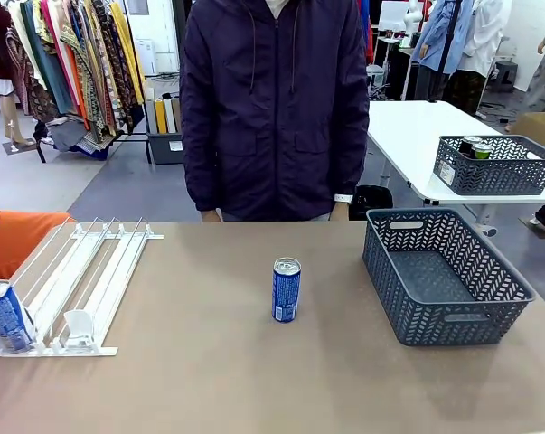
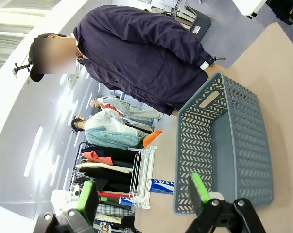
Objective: Retrieve and store the cans from the dispenser.
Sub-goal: Pick up one can from the Automatic Can Dispenser and place it in the middle of the table.
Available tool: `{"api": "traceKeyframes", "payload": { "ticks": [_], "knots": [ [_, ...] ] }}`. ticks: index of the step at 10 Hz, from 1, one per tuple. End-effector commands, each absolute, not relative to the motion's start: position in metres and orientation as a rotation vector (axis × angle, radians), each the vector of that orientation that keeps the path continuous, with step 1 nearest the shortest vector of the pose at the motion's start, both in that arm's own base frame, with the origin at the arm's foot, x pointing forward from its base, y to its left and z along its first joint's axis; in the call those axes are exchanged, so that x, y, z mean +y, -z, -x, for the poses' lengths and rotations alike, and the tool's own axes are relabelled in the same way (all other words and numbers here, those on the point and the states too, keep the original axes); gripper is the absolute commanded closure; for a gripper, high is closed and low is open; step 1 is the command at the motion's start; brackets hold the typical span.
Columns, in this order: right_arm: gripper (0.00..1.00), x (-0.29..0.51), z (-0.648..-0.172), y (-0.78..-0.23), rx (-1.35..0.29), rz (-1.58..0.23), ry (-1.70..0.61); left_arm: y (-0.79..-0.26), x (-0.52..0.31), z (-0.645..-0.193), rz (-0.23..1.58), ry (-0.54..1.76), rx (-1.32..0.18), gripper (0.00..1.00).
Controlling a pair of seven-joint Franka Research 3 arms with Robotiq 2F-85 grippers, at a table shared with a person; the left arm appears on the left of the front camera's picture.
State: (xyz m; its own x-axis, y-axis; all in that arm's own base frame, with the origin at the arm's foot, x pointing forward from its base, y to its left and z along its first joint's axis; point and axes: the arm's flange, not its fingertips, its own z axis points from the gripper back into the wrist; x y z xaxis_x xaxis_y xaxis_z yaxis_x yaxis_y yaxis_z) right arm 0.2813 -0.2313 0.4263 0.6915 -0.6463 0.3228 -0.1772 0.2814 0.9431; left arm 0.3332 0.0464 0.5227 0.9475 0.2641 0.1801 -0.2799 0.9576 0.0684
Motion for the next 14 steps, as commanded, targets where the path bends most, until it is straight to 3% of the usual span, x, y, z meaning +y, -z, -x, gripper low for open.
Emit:
{"api": "traceKeyframes", "payload": {
  "ticks": [1, 5, 14],
  "knots": [
    [0.0, -0.231, -0.283, -0.431, -0.796, -1.292, 0.373, -0.53, 0.048, -0.336, 0.063, -0.234, -0.224, 0.0],
    [0.0, -0.231, -0.283, -0.431, -0.796, -1.292, 0.373, -0.528, 0.045, -0.335, -0.001, -0.251, -0.2, 0.0],
    [0.0, -0.231, -0.283, -0.431, -0.796, -1.292, 0.373, -0.431, 0.042, -0.372, -0.012, -0.256, 0.012, 0.0]
  ]
}}
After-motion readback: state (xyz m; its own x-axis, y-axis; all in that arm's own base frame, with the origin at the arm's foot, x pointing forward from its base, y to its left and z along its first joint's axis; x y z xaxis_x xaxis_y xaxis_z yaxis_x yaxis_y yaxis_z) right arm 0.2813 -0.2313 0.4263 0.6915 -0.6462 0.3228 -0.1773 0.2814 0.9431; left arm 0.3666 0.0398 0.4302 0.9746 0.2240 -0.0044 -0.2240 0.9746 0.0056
